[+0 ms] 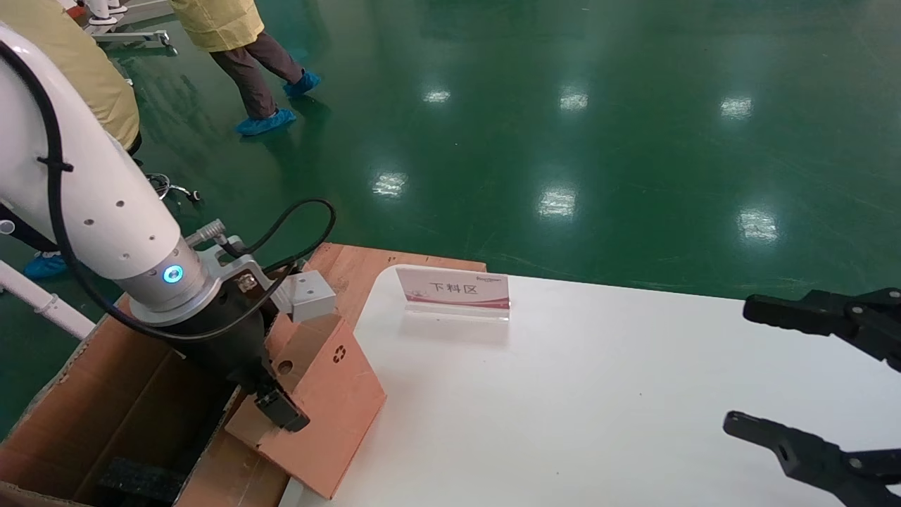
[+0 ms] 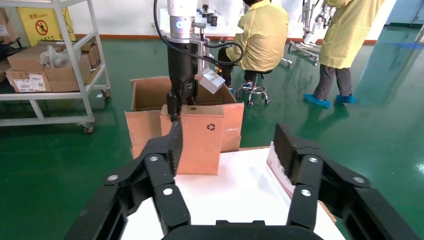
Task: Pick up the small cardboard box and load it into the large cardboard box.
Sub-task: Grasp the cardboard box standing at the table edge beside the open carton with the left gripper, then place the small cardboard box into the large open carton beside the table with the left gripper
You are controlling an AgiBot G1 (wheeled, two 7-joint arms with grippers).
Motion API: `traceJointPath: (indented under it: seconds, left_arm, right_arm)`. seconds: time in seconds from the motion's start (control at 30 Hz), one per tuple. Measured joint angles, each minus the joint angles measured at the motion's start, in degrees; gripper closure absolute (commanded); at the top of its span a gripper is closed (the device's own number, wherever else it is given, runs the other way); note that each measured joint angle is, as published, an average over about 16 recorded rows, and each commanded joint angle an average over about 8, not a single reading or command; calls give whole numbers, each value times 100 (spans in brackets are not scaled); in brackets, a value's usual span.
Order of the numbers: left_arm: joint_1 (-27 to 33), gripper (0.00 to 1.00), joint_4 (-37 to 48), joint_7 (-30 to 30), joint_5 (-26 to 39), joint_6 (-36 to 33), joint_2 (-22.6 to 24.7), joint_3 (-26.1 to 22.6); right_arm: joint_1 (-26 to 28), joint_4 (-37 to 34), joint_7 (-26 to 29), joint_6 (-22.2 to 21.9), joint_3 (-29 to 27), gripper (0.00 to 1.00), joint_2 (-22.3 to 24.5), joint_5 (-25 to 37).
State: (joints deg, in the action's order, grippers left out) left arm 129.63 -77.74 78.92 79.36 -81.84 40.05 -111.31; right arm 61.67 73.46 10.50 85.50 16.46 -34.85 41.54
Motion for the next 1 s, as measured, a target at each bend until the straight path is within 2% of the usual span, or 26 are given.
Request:
traceJointPath:
  seconds: [0.07, 0.1, 0.33, 0.37, 1.0]
  left_arm:
    - [1, 100, 0, 1, 0, -1, 0, 1]
    - [1, 100, 0, 1, 0, -1, 0, 1]
    - [4, 100, 0, 2, 0, -2, 0, 4]
    - [4, 100, 0, 2, 0, -2, 0, 4]
    - [50, 100, 65, -81, -51, 4, -24, 49]
  right_arm:
    - [0, 0, 0, 0, 0, 100, 0, 0]
    - [0, 0, 0, 0, 0, 95, 0, 0]
    - [0, 0, 0, 0, 0, 7, 0, 0]
    - [0, 0, 0, 0, 0, 0, 0, 0]
    - [1, -1, -1, 0, 1, 0, 0, 1]
